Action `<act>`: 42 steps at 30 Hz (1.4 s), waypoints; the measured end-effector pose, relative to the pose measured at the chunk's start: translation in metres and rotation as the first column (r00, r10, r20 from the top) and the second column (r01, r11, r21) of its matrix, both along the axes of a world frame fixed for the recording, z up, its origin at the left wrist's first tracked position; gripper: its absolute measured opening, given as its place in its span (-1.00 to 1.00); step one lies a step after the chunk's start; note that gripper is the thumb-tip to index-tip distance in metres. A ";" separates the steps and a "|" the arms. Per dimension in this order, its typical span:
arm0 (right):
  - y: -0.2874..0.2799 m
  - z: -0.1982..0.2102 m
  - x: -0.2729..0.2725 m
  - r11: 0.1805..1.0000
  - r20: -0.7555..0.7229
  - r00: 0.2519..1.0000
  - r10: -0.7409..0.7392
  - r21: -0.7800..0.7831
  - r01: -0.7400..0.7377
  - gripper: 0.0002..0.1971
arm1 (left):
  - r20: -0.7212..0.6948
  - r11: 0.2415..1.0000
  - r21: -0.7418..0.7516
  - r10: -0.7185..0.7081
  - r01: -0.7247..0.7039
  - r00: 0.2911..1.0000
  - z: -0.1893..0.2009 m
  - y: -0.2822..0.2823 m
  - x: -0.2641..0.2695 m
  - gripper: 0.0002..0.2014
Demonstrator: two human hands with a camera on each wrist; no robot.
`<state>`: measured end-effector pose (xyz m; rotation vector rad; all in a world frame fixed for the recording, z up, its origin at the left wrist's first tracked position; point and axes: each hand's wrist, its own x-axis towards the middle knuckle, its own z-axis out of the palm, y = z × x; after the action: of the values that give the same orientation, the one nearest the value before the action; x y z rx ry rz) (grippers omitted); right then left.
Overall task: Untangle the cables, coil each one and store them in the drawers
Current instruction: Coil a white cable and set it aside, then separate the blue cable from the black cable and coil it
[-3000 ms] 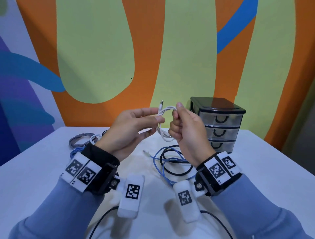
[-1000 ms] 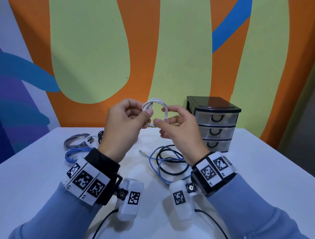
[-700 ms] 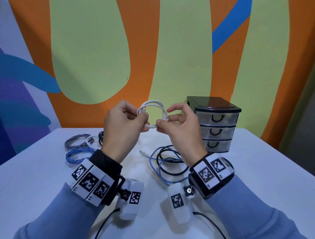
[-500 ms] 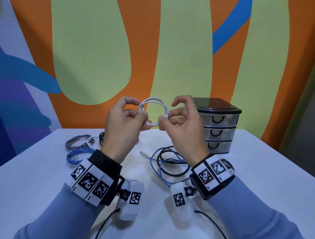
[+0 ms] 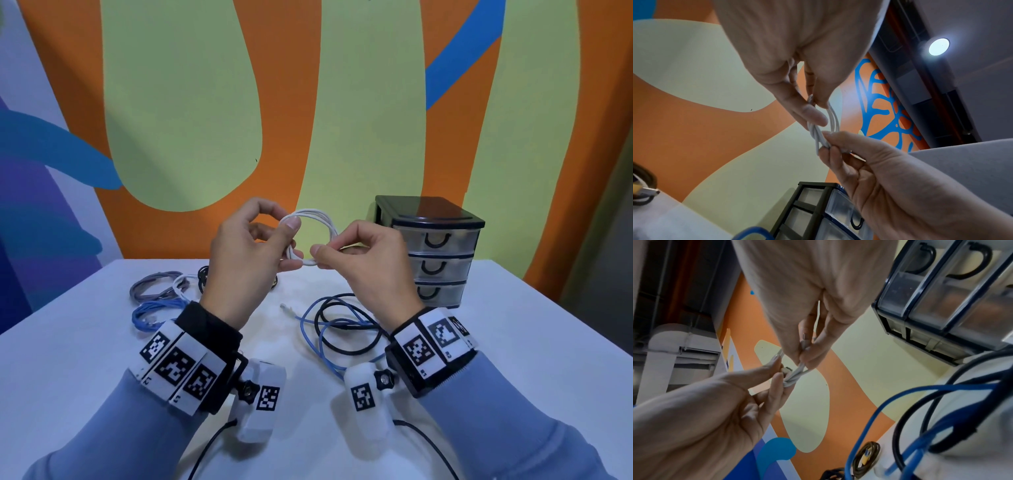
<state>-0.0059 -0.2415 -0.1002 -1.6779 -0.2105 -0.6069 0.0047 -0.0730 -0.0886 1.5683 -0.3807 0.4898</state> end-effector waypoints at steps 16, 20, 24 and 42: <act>0.005 -0.005 0.005 0.997 0.129 0.989 -0.070 -0.009 0.072 -0.77 | -0.029 0.997 -0.036 -0.075 0.074 0.997 0.001 0.003 0.005 -0.80; 0.000 0.002 0.003 0.992 0.103 0.994 0.037 0.118 -0.050 -0.86 | 0.000 0.994 0.061 -0.093 0.093 0.996 0.007 0.010 0.003 -0.80; -0.006 0.004 0.001 0.975 0.012 0.993 0.118 0.188 -0.118 -0.85 | 0.074 0.964 0.259 -0.087 0.065 0.993 0.007 0.022 0.007 -0.84; -0.075 -0.025 0.025 0.689 -0.490 0.871 -0.047 -0.647 -0.327 -0.90 | -0.195 0.543 0.839 0.358 -0.033 0.913 -0.017 0.077 0.051 -0.83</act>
<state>0.0189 -0.3162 -0.1248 -2.4927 -0.2380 0.0710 0.0561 0.0043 -0.1056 2.6176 -0.1374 0.1700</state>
